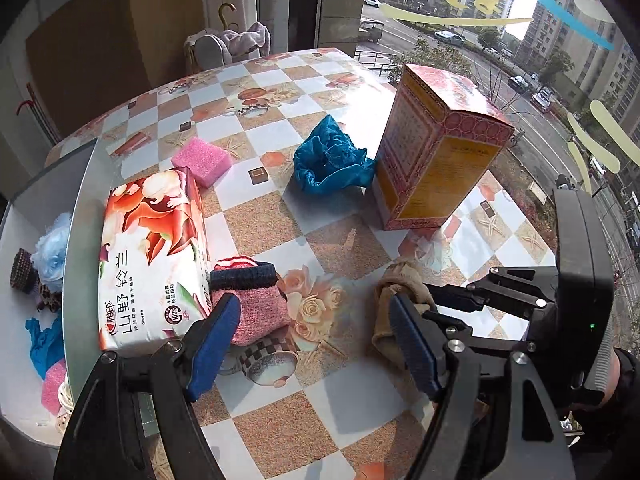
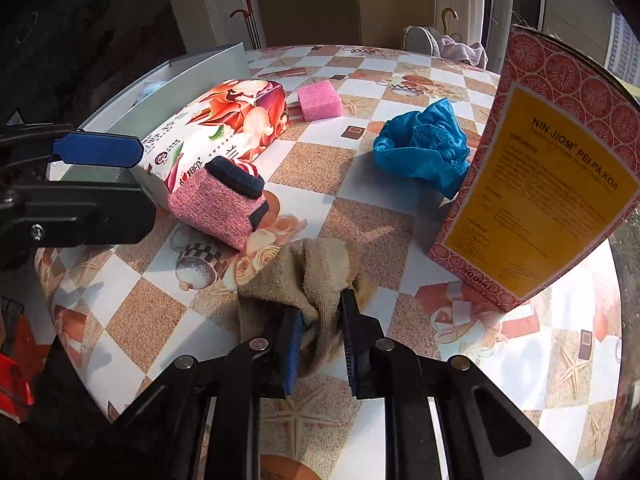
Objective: Organize soft objects
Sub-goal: 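Close the right gripper on the beige knit sock and lift it, then close the left gripper on the pink striped sock and lift it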
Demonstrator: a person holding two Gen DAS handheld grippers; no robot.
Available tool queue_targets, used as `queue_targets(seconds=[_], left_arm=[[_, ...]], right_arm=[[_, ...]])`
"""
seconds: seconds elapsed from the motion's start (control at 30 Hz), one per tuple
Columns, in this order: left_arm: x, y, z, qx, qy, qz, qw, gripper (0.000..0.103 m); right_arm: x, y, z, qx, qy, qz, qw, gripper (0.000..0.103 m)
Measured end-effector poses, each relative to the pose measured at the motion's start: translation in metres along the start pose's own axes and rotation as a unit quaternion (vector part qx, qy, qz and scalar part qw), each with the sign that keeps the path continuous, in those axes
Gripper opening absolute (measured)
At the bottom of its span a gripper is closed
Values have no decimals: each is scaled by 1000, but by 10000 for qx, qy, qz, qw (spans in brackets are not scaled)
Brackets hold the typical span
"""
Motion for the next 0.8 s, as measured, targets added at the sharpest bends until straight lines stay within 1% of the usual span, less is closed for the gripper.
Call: queue_targets(seconds=[0.03,0.1,0.2,0.27,0.33,0.37,0.4,0.43,0.5,0.53,0.63,0.67,0.7,0.73,0.77,0.8], left_arm=[[-4,1,9,58,205,69,9997,80],[-6,1,28,222,461,138,9986,80],[1,-2,61,501,841,243,9949,80],[4,-7,83,768,855,203,9932,80],[-2,-8,88,709,1020,332,9917,79],[-8,-9,87,683,1004,444,9916,70],[-13,-10,83,619,971,516,9920,46],[-17,-9,75,536,875,503,9934,31],[-19,-10,56,420,221,81,9988,21],[-17,-11,46,313,17,-121,9994,21],[-5,-15,28,177,-147,-410,9989,22],[-2,-17,26,172,-207,-450,9986,26],[0,-18,26,197,-213,-461,9985,37],[3,-20,28,234,-169,-471,9985,44],[5,-22,29,252,-158,-483,9984,61],[6,-23,31,266,-167,-512,9982,74]], right_arm=[[-5,-9,-7,-30,-34,79,10000,20],[-13,-22,-20,-74,-90,162,9998,20],[-17,-29,-29,-113,-149,202,9996,20],[-18,-28,-28,-132,-113,270,9995,20],[-18,-27,-28,-145,-123,293,9994,20],[-18,-27,-27,-162,-191,264,9993,20],[-17,-27,-28,-164,-206,249,9993,20],[-17,-27,-28,-167,-212,244,9993,20],[-17,-26,-28,-166,-272,232,9992,20],[-19,-28,-30,-162,-324,227,9991,20],[-23,-31,-33,-138,-349,242,9990,20],[-23,-31,-34,-127,-313,233,9992,20],[-21,-31,-34,-107,-285,210,9993,22],[-20,-31,-35,-93,-276,190,9994,25],[-19,-31,-35,-86,-251,186,9995,38],[-17,-30,-37,-108,-209,194,9995,64]])
Point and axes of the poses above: each gripper's, at about its wrist camera, not at the fingertips, and z roughly the way its jaws point, x to its left, y to its top, the point moved 8 cm from there along z, roughly the way its jaws point, and after that the axes turned 9 degrees about y, right-handed, at the moved point
